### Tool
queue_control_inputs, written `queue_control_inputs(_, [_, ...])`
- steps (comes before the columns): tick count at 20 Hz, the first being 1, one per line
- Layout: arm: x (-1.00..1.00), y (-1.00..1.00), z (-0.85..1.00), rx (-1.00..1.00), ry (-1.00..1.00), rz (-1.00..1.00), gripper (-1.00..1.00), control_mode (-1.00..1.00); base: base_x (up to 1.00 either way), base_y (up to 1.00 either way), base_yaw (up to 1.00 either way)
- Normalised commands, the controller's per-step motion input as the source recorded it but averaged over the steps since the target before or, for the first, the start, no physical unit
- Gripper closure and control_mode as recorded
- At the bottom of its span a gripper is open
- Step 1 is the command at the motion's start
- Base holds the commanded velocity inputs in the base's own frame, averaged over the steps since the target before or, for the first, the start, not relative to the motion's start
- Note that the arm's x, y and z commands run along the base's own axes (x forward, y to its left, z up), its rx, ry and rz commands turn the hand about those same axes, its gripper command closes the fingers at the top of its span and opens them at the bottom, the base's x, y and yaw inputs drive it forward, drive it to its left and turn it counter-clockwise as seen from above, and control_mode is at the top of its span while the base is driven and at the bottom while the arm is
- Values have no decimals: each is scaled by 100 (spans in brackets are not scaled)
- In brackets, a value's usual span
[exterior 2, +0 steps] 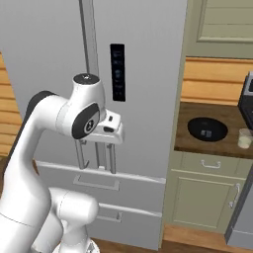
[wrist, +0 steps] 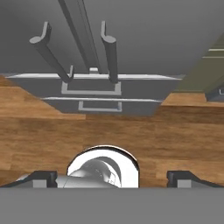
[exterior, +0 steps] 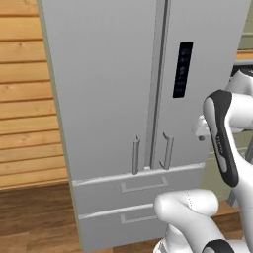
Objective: Grab a lemon wedge from the fridge and one ice cube from the ice bowl, and put them in the glass of lemonade.
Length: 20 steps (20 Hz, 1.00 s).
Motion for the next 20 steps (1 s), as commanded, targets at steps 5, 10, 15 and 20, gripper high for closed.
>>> queue_control_inputs(5, [0,0,0,0,0,0,-100,100,-73,-2,0])
queue_control_inputs(10, [0,0,0,0,0,0,-100,100,-70,0,2])
queue_control_inputs(15, [0,0,0,0,0,0,-100,100,-82,1,6])
queue_control_inputs(20, [0,0,0,0,0,0,-100,100,-90,5,16])
